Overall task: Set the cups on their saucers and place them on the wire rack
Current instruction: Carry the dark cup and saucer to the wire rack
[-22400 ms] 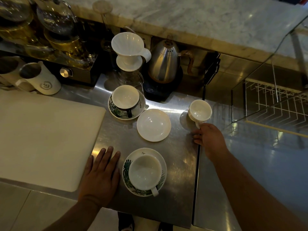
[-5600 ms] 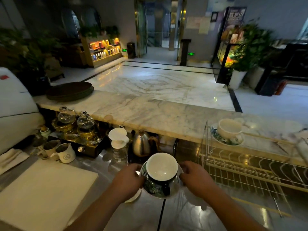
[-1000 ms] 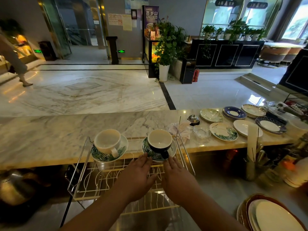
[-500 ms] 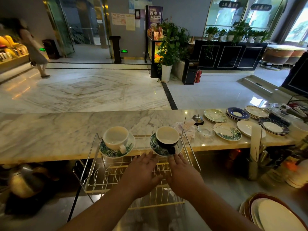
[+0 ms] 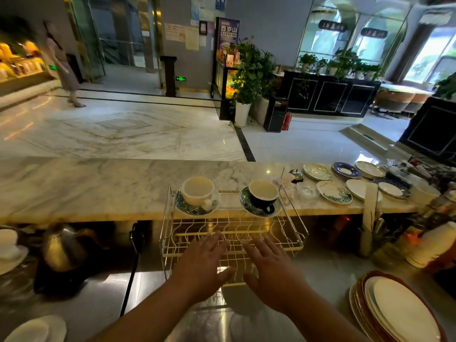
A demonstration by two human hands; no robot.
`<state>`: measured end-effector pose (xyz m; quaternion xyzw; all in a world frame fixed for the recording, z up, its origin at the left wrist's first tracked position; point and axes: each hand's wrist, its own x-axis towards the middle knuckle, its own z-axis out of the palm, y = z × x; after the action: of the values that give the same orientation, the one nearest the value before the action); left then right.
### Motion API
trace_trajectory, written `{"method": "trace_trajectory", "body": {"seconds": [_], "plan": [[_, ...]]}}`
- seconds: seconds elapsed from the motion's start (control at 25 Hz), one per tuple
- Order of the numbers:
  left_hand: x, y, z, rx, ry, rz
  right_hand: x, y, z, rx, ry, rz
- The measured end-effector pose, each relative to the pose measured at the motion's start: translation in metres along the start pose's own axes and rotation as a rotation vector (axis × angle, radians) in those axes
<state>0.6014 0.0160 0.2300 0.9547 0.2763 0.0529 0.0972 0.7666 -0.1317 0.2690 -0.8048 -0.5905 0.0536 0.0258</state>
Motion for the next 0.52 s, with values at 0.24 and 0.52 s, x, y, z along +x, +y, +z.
{"method": "trace_trajectory", "body": {"seconds": [0.24, 0.52], "plan": [[-0.095, -0.017, -0.020, -0.001, 0.110, -0.171, -0.007, -0.049, 0.011, 0.080, 0.048, -0.233], [-0.220, -0.055, -0.008, 0.054, 0.044, -0.525, -0.011, -0.141, 0.054, 0.147, -0.026, -0.436]]}}
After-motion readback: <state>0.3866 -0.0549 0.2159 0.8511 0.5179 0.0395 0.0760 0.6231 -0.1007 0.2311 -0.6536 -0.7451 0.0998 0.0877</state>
